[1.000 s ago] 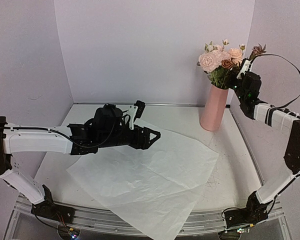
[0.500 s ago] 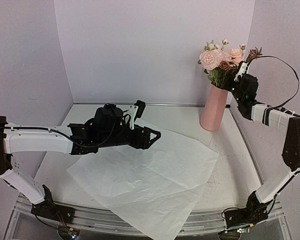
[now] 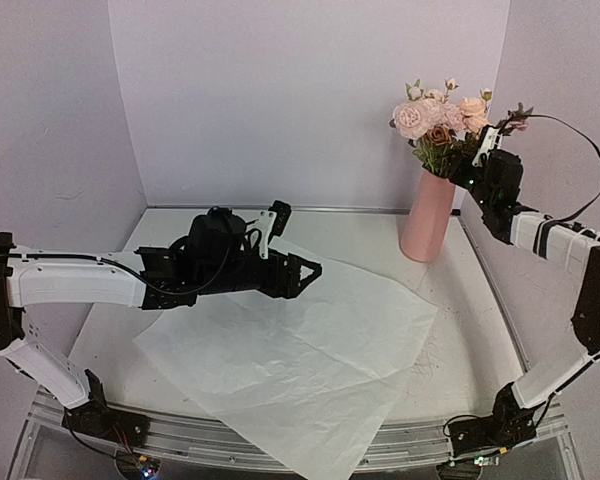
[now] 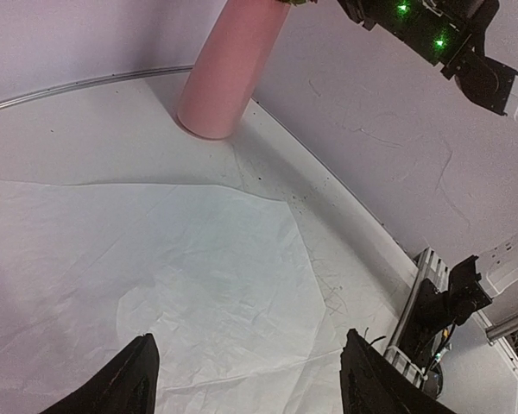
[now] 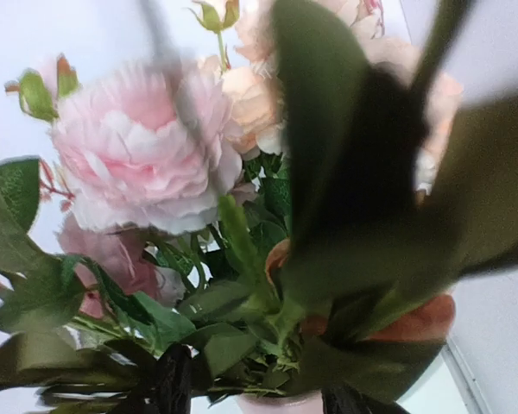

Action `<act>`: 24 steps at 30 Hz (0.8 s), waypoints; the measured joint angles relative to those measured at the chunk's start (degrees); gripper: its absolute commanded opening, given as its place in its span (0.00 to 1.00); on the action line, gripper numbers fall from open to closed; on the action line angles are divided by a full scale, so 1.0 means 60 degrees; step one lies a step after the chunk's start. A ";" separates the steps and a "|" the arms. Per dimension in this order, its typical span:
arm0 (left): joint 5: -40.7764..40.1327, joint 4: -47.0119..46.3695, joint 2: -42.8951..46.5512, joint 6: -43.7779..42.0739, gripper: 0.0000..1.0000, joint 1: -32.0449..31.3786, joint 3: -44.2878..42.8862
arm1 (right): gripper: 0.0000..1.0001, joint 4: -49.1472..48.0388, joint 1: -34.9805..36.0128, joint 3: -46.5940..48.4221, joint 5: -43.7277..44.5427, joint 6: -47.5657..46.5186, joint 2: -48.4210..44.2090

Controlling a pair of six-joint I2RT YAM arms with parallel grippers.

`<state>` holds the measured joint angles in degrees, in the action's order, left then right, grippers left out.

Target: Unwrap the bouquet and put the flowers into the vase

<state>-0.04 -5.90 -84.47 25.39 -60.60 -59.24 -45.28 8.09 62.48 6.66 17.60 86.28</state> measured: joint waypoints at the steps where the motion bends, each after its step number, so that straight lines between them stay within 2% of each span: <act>1: 0.0035 -0.0004 -0.0004 0.0004 0.73 0.0000 -0.0001 | 0.66 0.0104 -0.0003 0.0000 0.0002 0.0045 -0.0140; 7: 0.0173 -0.0003 -0.0017 0.0021 0.73 0.0000 -0.0004 | 0.82 0.0358 -0.0003 0.0000 -0.0008 0.0012 -0.0745; 11: 0.0230 -0.0003 -0.0017 0.0021 0.73 0.0000 -0.0004 | 0.87 0.0560 -0.0003 -0.0049 0.0012 0.0024 -0.0934; 15: 0.0234 -0.0002 -0.0017 0.0025 0.73 0.0000 -0.0001 | 0.97 0.0820 -0.0003 -0.0301 0.0084 0.0062 -0.1263; 24: 0.0238 -0.0003 -0.0017 0.0025 0.73 0.0000 -0.0004 | 0.98 0.1529 -0.0003 -0.0311 0.0600 0.0117 -0.2223</act>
<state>1.39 -5.91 -84.58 25.54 -60.60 -59.27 -36.10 8.08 60.61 10.27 18.31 72.94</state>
